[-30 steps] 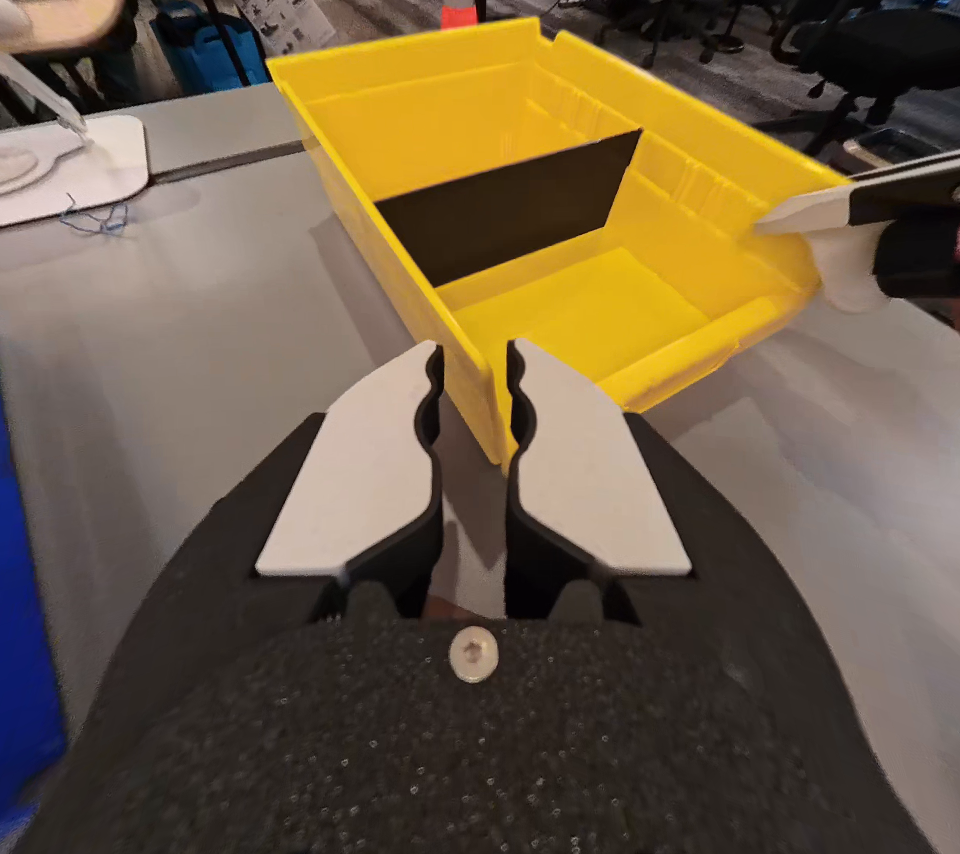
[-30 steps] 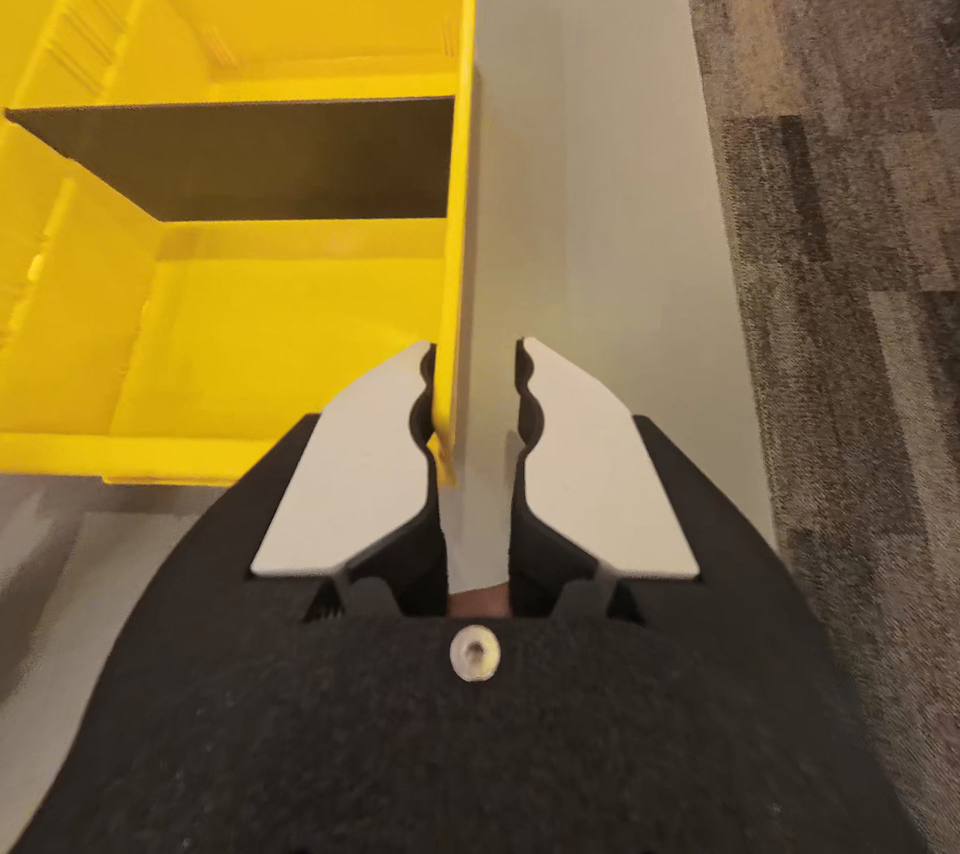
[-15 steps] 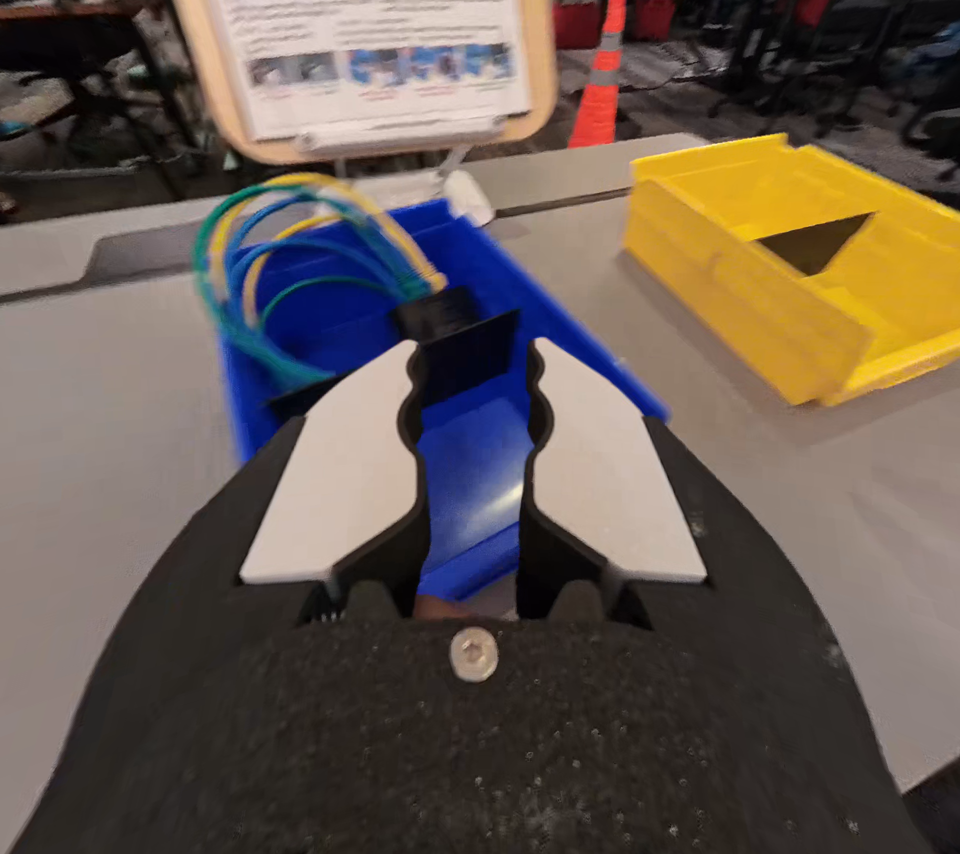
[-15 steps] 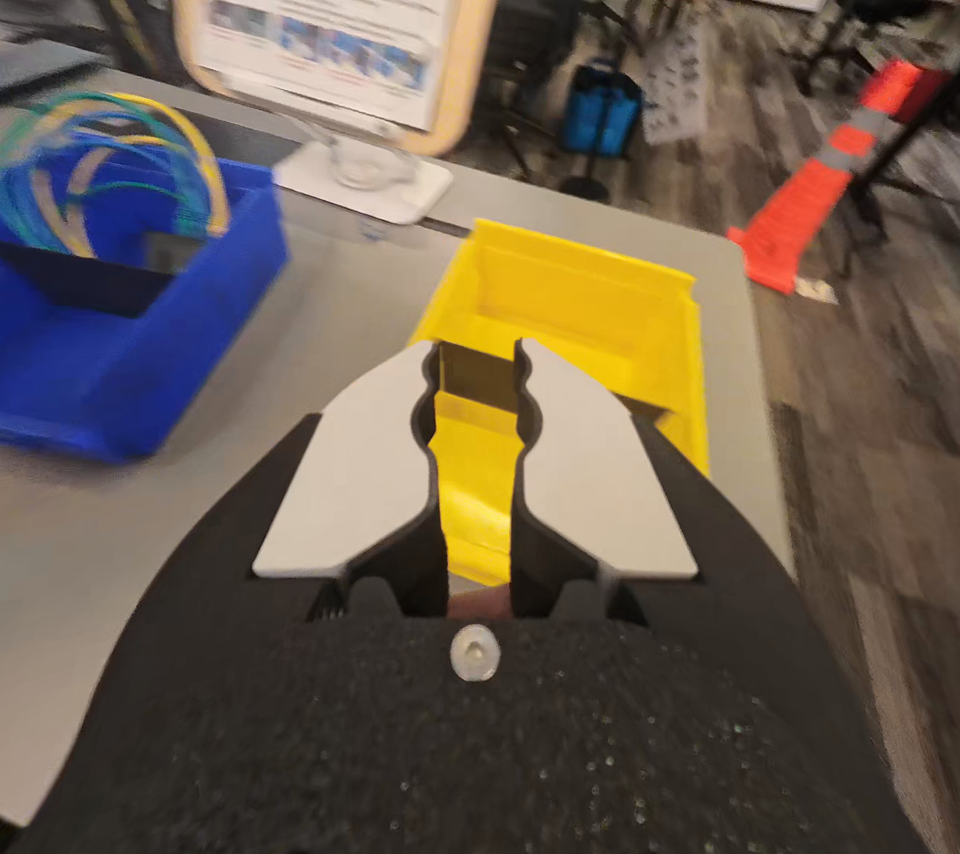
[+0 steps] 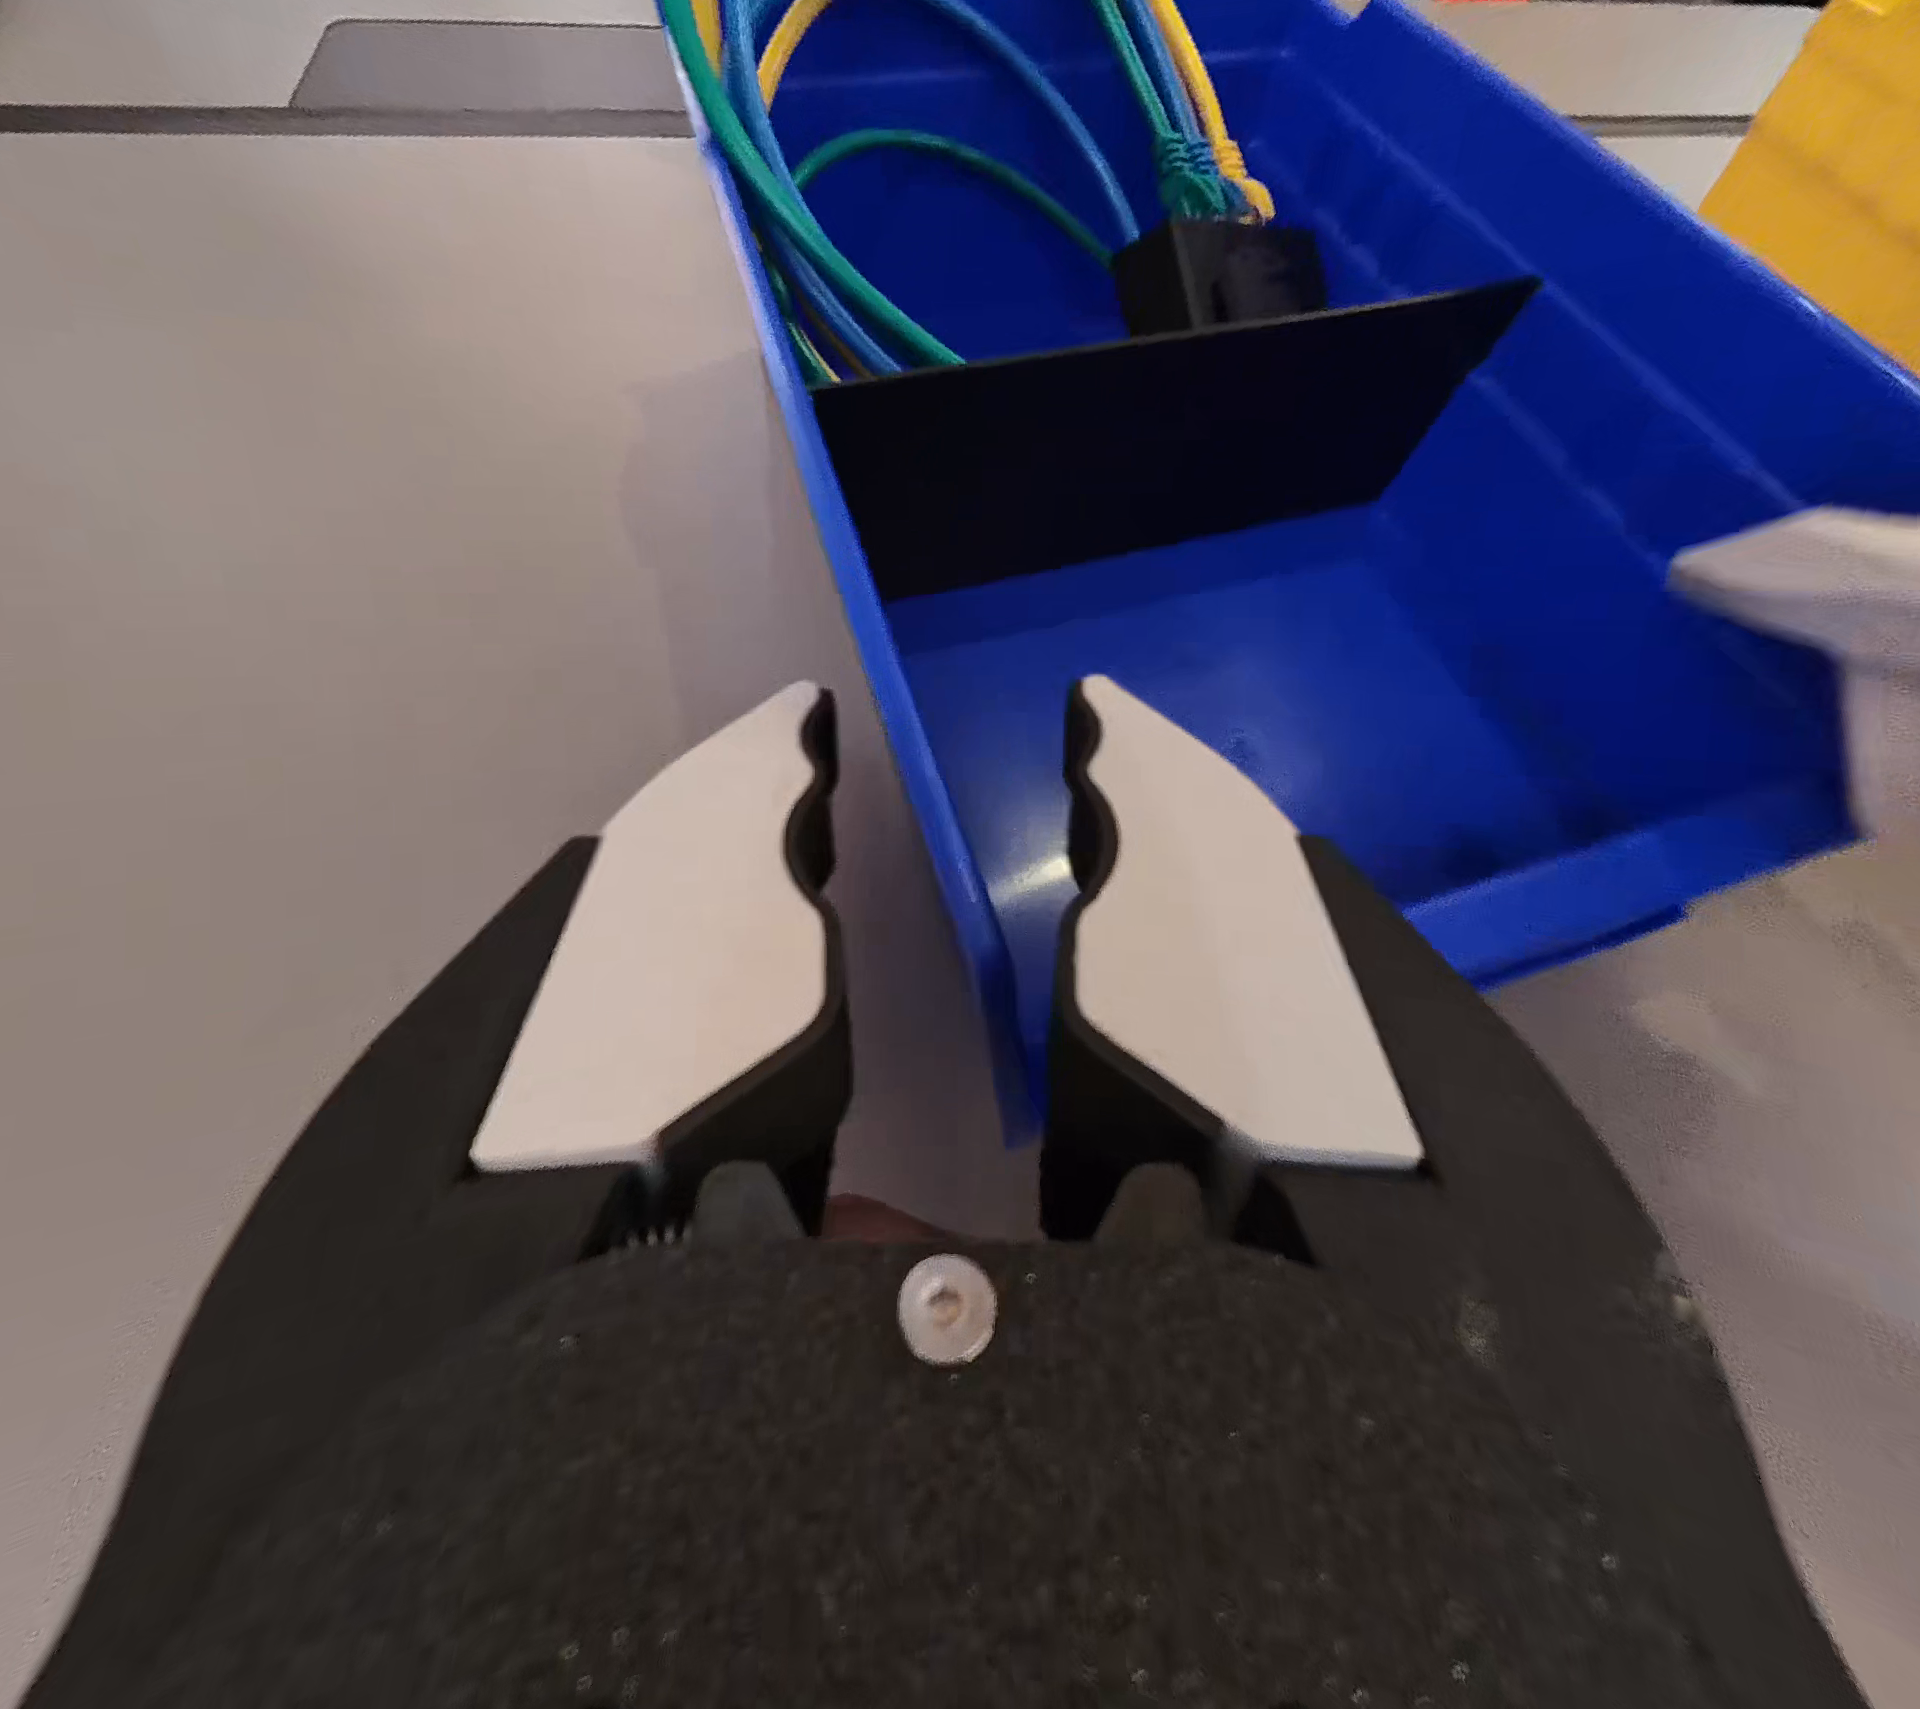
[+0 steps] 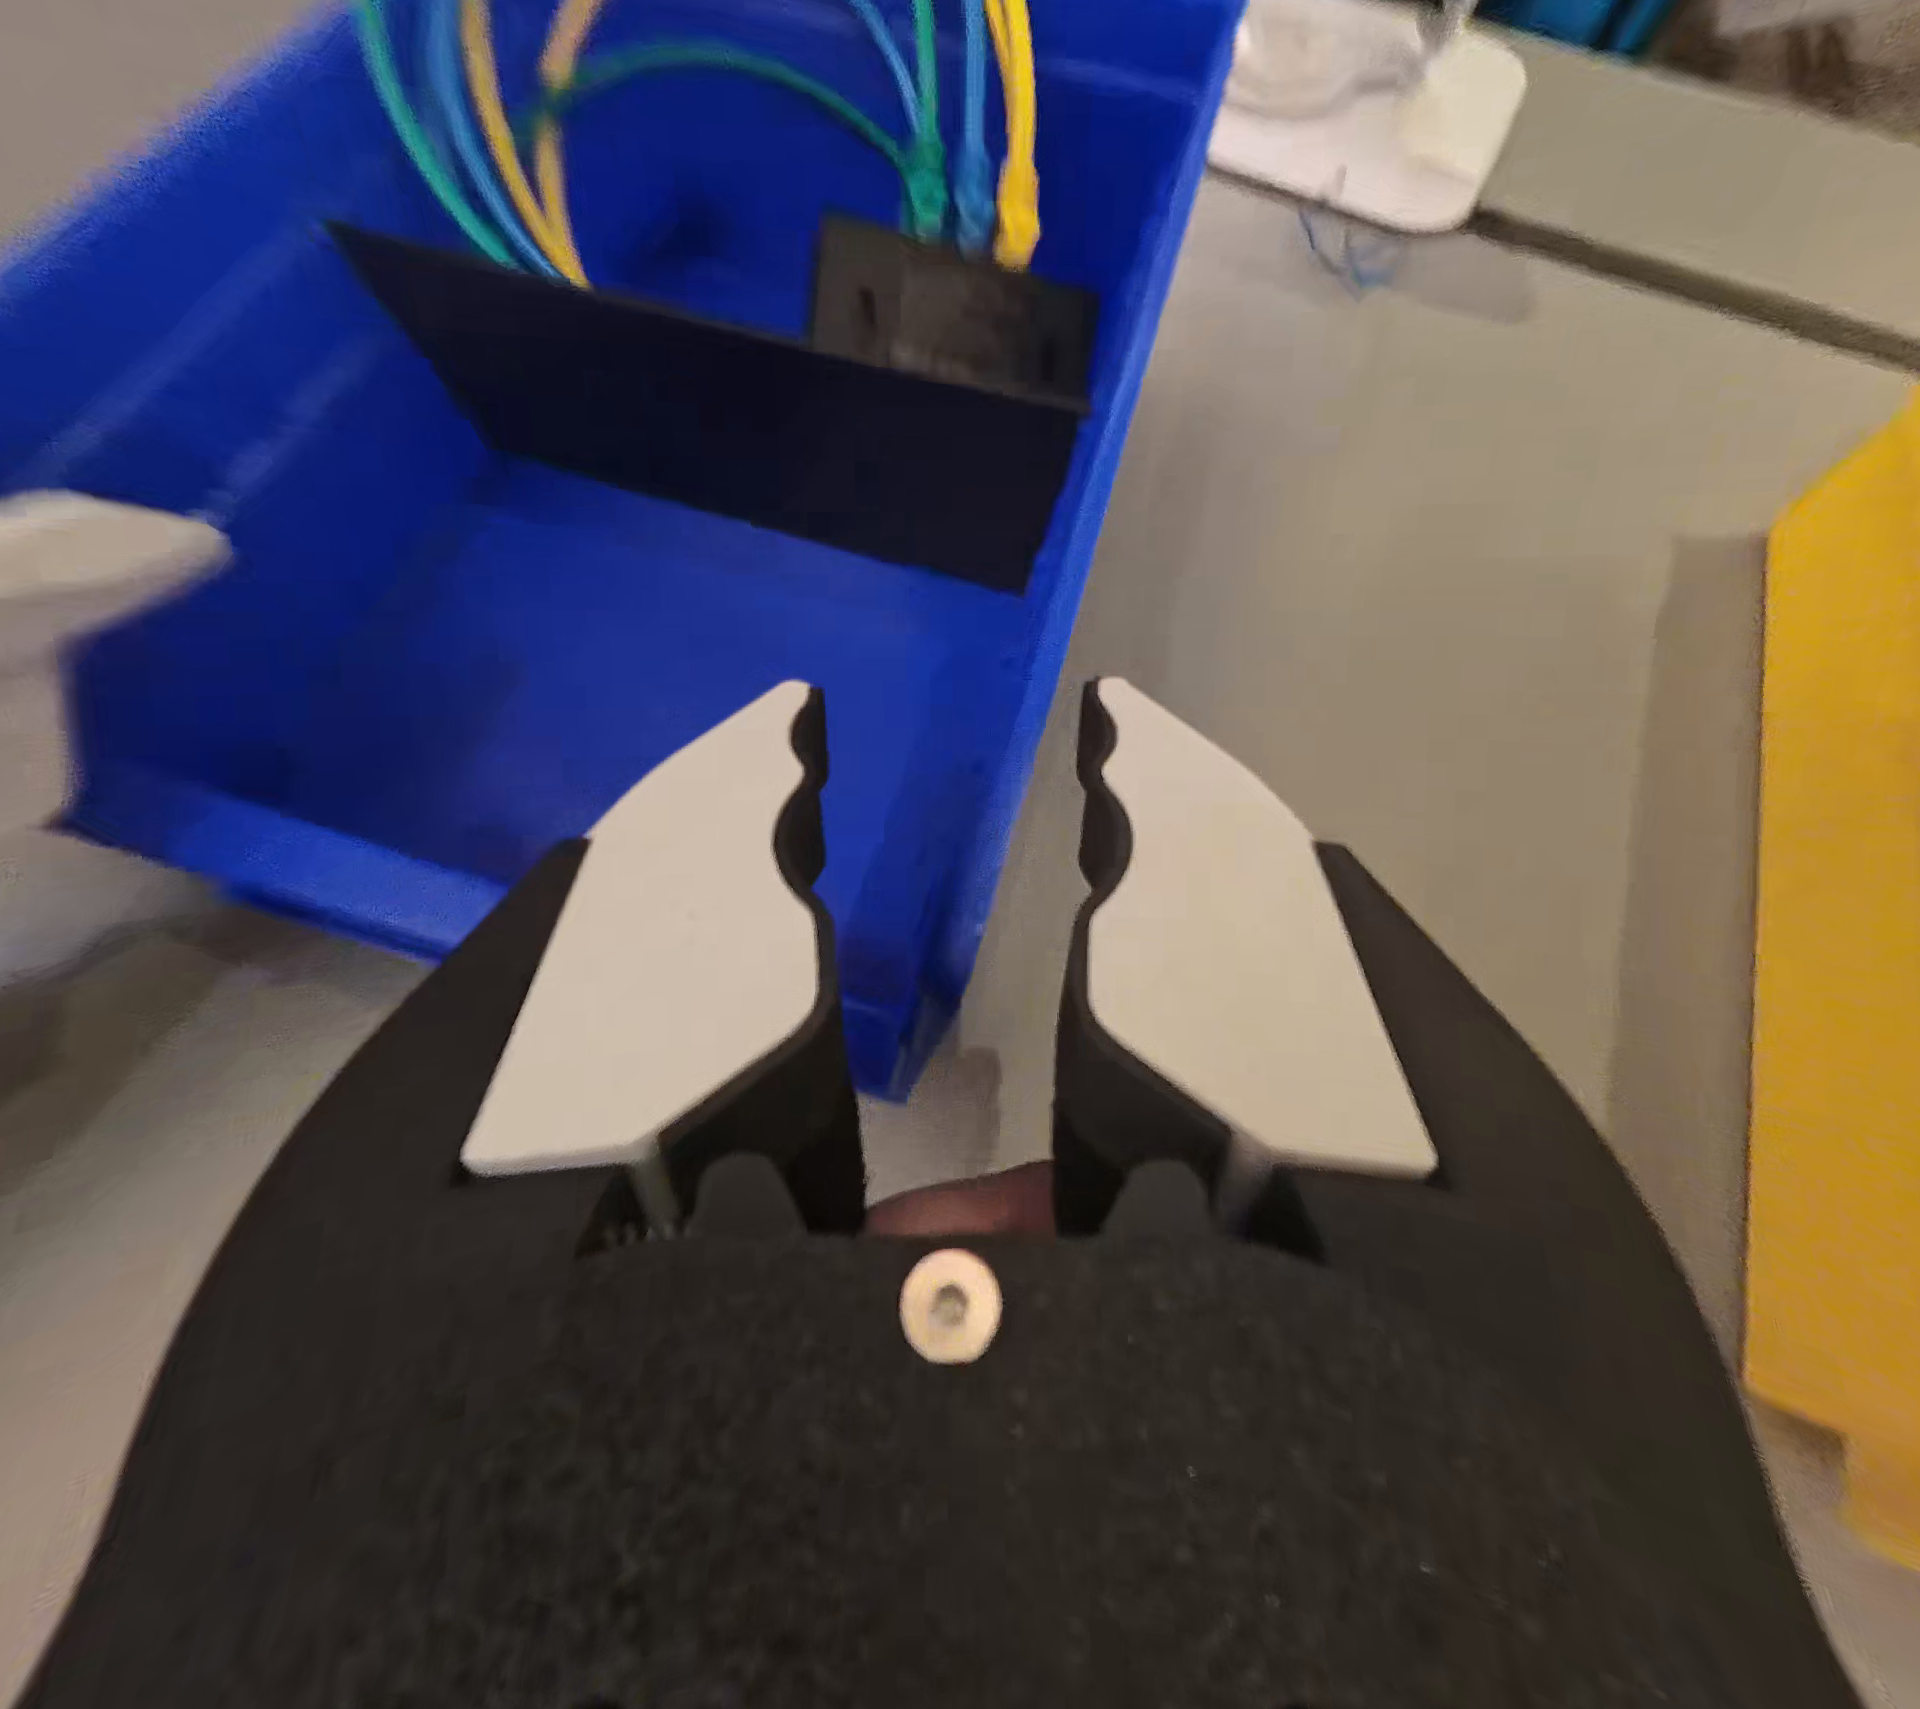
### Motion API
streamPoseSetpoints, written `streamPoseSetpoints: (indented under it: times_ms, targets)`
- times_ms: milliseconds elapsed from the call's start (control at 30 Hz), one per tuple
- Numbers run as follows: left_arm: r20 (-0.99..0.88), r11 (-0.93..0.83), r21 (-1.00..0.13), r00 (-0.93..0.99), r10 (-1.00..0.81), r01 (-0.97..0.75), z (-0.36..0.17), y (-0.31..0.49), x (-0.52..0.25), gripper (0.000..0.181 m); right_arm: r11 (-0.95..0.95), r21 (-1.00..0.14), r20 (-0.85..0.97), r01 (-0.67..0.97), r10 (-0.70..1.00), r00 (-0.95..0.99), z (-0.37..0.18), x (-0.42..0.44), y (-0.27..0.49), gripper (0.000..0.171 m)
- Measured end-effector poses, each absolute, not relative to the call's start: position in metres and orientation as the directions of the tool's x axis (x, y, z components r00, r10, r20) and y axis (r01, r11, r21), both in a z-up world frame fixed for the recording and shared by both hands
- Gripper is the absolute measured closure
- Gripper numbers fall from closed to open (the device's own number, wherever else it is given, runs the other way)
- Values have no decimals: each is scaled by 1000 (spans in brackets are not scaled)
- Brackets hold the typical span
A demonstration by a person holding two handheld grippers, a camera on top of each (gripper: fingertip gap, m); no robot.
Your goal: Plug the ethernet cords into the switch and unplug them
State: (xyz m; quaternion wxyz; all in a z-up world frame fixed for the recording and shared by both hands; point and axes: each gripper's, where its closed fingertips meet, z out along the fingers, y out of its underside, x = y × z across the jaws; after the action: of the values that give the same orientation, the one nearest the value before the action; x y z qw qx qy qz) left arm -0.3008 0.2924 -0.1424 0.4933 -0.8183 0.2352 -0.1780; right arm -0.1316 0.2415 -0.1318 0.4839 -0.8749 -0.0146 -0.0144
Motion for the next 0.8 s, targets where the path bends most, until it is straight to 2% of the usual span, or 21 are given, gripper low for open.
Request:
streamPoseSetpoints:
  times_ms: [67, 133, 167, 233, 367, 467, 667, 800]
  targets:
    - [68, -409, -891, 833, -549, -197, -142, 296, -301, 159, -573, -819, 9, -14, -38, 999, -152, -136, 241, 123]
    - [49, -411, -889, 852, -521, -200, -141, 298, -305, 167, -555, -828, -52, -77, -62, 997, -153, -143, 241, 130]
    - [35, -411, -888, 862, -505, -205, -141, 300, -308, 170, -552, -827, -67, -107, -92, 993, -152, -142, 241, 136]
    - [15, -409, -888, 877, -481, -209, -141, 303, -314, 175, -551, -815, -94, -180, -181, 979, -152, -133, 238, 165]
    - [-40, -387, -888, 881, -472, -249, -137, 308, -324, 178, -555, -817, -51, -155, -198, 979, -150, -142, 239, 165]
    - [-19, -395, -893, 894, -448, -217, -126, 319, -346, 179, -540, -820, -97, -190, -197, 976, -143, -164, 246, 165]
    - [-63, -314, -928, 914, -401, -201, -99, 357, -419, 179, -483, -858, -108, -173, -158, 981, -126, -234, 286, 165]
    - [-62, -307, -930, 909, -412, -203, -103, 386, -475, 179, -486, -864, -82, -133, -124, 989, -126, -294, 313, 164]
